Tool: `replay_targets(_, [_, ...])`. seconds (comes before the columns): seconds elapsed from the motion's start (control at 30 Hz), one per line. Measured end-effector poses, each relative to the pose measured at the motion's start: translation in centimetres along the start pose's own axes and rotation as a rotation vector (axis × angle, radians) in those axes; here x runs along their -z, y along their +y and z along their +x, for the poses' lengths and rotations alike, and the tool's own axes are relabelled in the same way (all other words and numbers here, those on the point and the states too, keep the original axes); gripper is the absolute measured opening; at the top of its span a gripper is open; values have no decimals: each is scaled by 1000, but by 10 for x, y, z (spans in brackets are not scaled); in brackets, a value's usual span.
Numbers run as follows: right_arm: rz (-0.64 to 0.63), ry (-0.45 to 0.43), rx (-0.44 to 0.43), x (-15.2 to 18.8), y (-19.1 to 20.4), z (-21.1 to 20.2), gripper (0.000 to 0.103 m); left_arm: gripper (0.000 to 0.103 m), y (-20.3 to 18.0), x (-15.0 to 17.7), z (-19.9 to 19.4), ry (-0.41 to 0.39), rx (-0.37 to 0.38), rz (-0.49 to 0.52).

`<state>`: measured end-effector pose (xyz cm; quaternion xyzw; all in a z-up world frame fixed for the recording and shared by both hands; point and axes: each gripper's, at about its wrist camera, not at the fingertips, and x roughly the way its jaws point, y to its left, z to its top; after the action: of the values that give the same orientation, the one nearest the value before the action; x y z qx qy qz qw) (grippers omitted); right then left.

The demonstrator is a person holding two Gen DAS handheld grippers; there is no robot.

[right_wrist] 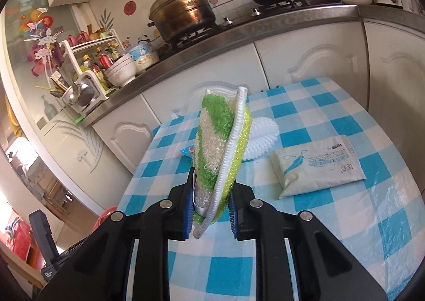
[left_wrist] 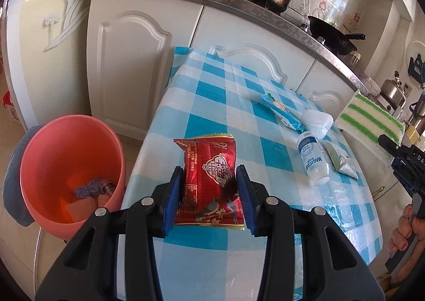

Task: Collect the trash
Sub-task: 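Carry the red packet and sponge cloth over the pink bucket, open both tools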

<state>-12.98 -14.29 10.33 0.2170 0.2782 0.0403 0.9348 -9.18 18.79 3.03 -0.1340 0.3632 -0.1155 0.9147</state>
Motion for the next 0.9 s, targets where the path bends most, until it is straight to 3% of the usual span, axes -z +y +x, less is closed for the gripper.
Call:
replay_targets(0.33, [-137, 95, -124, 7, 85, 23, 23, 42, 53, -5, -27, -54, -70, -83])
replay_targets(0.67, [-308, 262, -266, 40, 189, 83, 23, 43, 136, -1, -34, -58, -184, -237])
replay_targets(0.9, [-432, 379, -307, 72, 250, 131, 23, 43, 186, 7, -27, -33, -248, -325])
